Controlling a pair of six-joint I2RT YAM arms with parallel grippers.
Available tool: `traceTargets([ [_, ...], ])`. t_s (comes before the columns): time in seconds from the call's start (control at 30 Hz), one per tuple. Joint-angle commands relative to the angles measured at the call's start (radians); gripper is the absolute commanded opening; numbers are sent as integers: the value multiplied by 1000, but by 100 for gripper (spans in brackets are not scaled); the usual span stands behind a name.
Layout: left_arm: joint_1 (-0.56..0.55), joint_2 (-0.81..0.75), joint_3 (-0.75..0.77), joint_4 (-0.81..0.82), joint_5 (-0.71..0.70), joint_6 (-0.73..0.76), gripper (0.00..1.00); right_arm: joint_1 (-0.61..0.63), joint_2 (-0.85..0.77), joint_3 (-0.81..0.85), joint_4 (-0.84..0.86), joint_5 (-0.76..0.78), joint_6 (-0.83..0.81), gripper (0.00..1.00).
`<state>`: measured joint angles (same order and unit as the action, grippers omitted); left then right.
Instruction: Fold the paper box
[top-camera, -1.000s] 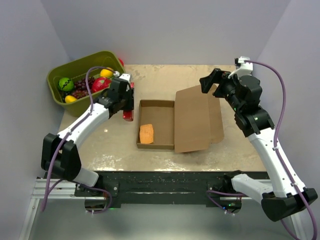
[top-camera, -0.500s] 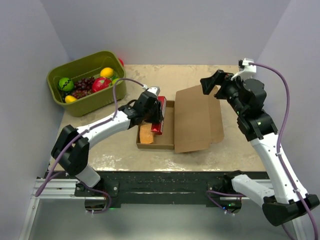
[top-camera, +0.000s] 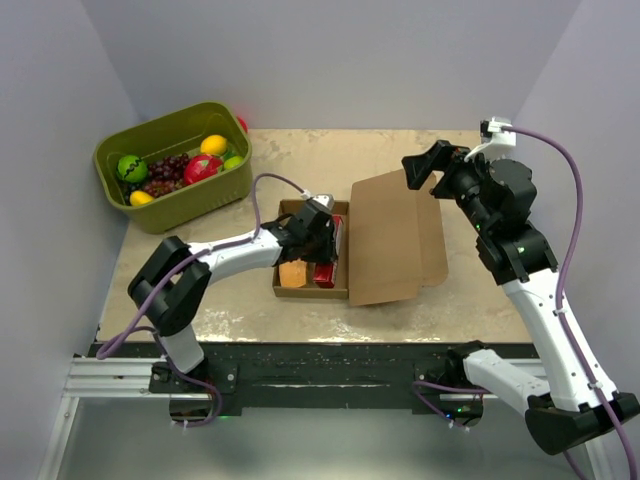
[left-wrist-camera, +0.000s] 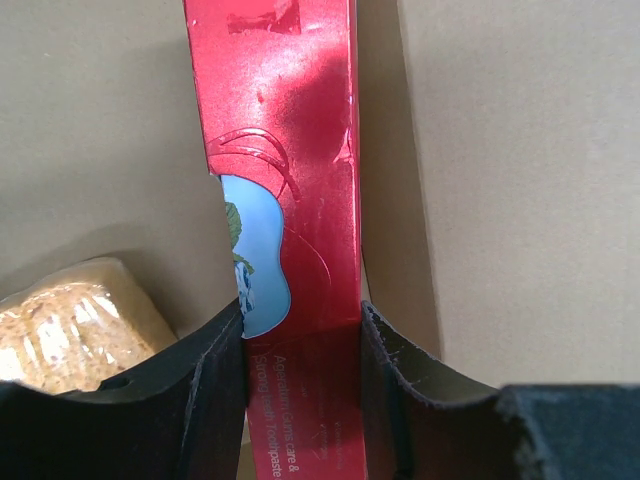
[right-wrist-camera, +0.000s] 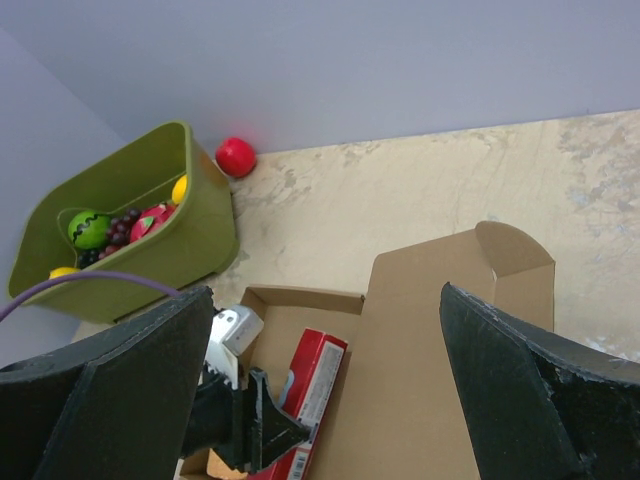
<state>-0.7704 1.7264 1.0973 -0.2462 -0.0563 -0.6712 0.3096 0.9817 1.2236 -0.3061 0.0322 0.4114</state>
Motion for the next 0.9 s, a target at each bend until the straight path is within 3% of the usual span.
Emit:
traceTargets([
  [0.0, -3, 22, 13, 71, -1, -18, 3, 3, -1, 10, 25, -8, -2, 99],
  [0.1, -3, 48, 29, 74, 24, -14, 13, 3, 0, 11, 25, -5, -3, 99],
  [0.13, -4, 53, 35, 74, 27, -13, 19, 3, 0, 10, 25, -5, -6, 99],
  [0.17, -6, 58, 36, 76, 30, -11, 31, 5, 3, 11, 25, -3, -5, 99],
  [0.23, -9, 56, 44, 81, 36, 4, 41, 5, 8, 14, 16, 5, -13, 99],
  [0.27, -7, 55, 50, 79, 35, 12, 51, 5, 8, 22, 9, 8, -14, 99],
  [0.37, -7, 38, 85, 45, 3, 44, 70, 3, 12, 45, -25, 15, -26, 99],
  [0.7, 8, -76, 174, -39, -24, 189, 92, 3, 70, 131, -188, 149, -118, 99],
  [0.8, 81, -181, 158, -48, 51, 243, 93, -33, 158, 181, -264, 193, -169, 99],
  [0.87, 190, -267, 118, -33, 127, 263, 95, -81, 202, 177, -278, 183, -187, 99],
])
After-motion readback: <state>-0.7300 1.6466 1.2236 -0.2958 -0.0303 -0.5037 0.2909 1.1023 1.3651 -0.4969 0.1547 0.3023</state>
